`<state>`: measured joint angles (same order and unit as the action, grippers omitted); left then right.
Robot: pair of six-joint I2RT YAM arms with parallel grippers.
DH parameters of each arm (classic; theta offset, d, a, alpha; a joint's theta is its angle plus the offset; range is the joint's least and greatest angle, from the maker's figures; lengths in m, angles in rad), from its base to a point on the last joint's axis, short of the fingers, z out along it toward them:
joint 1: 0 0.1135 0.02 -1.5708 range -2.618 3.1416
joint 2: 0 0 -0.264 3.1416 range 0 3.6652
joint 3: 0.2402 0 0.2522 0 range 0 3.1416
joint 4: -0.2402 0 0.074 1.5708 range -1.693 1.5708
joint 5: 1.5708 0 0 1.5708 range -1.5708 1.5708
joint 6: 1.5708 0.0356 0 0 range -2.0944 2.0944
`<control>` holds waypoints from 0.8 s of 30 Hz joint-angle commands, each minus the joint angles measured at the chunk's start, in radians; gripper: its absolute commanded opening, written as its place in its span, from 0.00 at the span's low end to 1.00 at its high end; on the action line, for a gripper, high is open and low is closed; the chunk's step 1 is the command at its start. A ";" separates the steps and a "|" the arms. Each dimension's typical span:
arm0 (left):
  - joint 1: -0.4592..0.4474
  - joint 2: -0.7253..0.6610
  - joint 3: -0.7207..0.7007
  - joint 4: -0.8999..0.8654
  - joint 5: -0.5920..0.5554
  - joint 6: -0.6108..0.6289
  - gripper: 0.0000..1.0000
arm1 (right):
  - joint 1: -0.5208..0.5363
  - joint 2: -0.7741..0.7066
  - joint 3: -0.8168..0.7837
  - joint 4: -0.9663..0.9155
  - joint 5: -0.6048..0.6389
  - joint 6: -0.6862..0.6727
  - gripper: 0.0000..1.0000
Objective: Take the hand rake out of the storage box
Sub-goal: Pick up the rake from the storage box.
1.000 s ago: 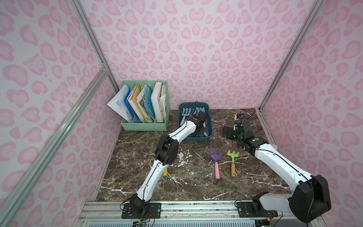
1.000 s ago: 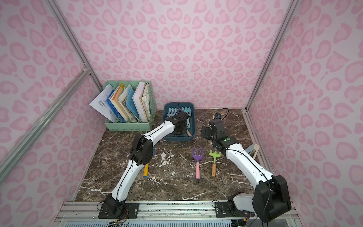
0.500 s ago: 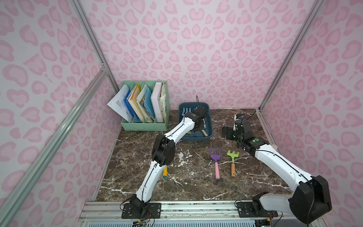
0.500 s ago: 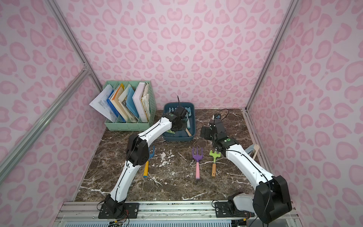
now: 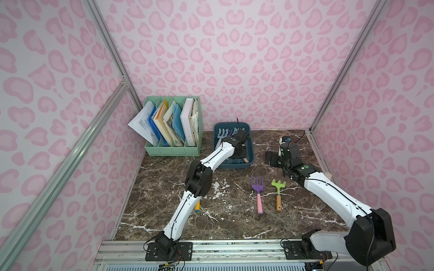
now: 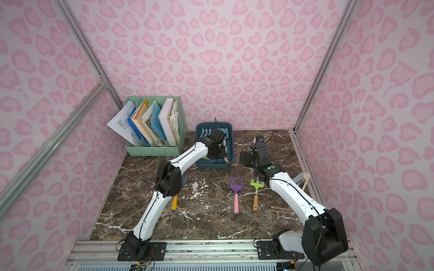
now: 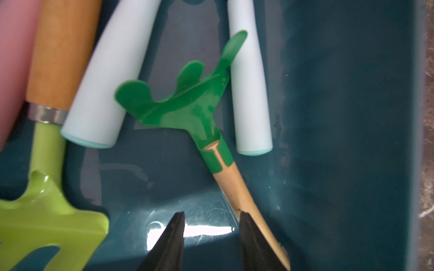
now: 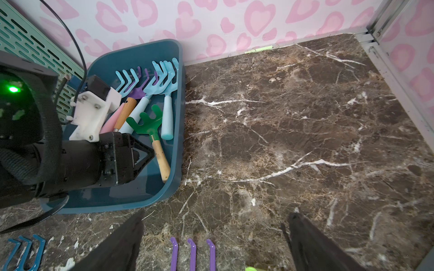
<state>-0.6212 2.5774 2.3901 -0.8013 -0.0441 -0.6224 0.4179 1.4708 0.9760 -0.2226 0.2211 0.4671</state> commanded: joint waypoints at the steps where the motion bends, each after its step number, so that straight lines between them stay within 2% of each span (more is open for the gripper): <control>1: -0.003 0.012 0.011 0.024 0.013 0.009 0.50 | 0.000 0.008 0.007 0.023 -0.003 -0.007 0.98; 9: -0.005 0.097 0.069 -0.014 -0.051 0.015 0.50 | 0.000 0.006 0.005 0.024 -0.003 -0.009 0.98; 19: 0.014 0.040 0.019 -0.095 -0.142 0.057 0.05 | 0.001 0.014 0.003 0.032 -0.009 -0.009 0.98; 24: 0.027 -0.028 -0.023 -0.106 -0.168 0.090 0.00 | 0.000 0.016 0.001 0.034 -0.015 -0.007 0.98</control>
<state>-0.6029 2.5793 2.3749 -0.8555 -0.1604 -0.5705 0.4179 1.4834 0.9760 -0.2180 0.2131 0.4671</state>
